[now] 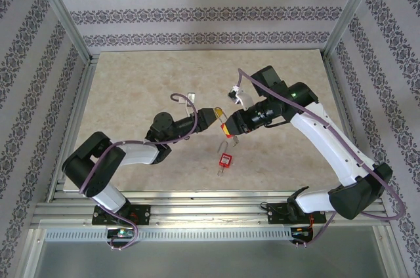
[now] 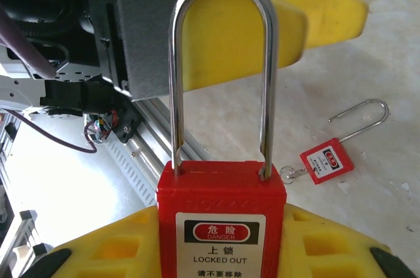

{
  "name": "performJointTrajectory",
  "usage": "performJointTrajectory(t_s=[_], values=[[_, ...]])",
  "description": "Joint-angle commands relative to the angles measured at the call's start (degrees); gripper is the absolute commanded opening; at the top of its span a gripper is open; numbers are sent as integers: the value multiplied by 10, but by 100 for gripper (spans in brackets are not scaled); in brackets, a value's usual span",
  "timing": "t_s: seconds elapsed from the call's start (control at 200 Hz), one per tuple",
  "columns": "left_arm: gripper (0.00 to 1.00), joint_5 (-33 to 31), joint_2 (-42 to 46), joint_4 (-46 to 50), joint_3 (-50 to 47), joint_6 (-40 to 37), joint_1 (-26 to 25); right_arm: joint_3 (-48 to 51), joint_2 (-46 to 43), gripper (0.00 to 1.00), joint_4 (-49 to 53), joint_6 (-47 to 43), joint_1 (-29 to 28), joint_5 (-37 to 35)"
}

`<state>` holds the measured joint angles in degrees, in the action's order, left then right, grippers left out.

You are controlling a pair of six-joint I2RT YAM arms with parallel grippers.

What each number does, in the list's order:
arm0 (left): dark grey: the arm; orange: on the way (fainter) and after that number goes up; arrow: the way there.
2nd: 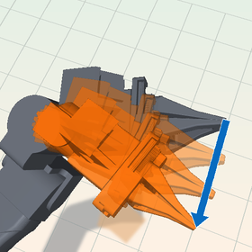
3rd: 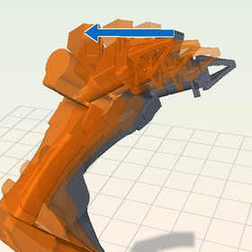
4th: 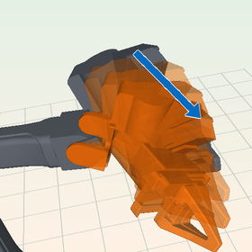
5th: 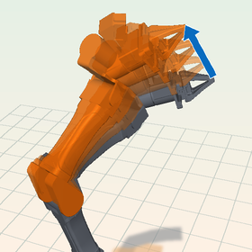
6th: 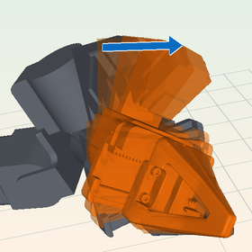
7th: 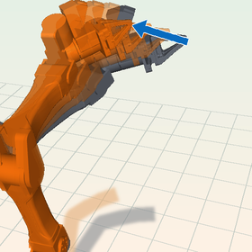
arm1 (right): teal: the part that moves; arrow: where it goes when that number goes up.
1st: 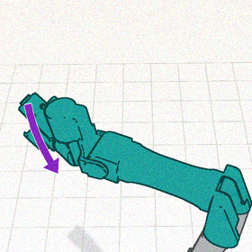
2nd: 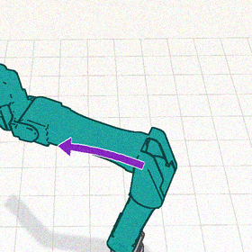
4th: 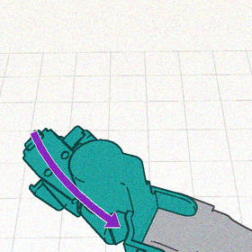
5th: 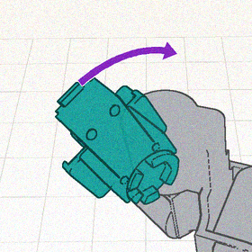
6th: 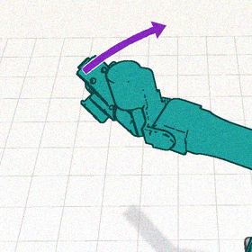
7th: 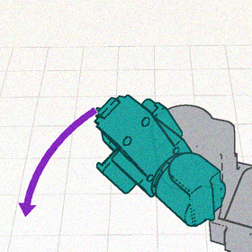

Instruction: Unlock with the key

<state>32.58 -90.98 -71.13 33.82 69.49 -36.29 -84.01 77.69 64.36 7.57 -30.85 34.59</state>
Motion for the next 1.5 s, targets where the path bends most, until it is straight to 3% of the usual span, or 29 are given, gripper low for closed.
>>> performJointTrajectory(t_s=[0.0, 0.19, 0.28, 0.42, 0.575, 0.884, 1.024, 1.494], values=[[71, 18, 45, -59, 5, -25, -11, -4, 12, 3, -18, 16, 9, 0], [73, 49, 75, -41, 6, -50, -9, 8, 16, 2, -20, 17, 11, -10], [69, 32, 127, 126, 4, -101, -1, 12, 13, 2, -16, 16, 14, -15], [72, -70, 222, 409, 12, -186, 1, 15, 4, 1, -10, 11, 17, -19], [72, -90, 266, 533, 68, -211, 0, 21, 2, 1, -10, 5, 13, -21], [70, -62, 170, 749, 228, -287, 1, 13, 3, 0, -22, -5, -18, -41], [68, -47, 122, 797, 288, -311, 1, 11, 2, 0, -24, -9, -43, -65], [46, 23, 36, 994, 389, -381, 2, 8, -12, 0, -30, -60, -74, -198]])
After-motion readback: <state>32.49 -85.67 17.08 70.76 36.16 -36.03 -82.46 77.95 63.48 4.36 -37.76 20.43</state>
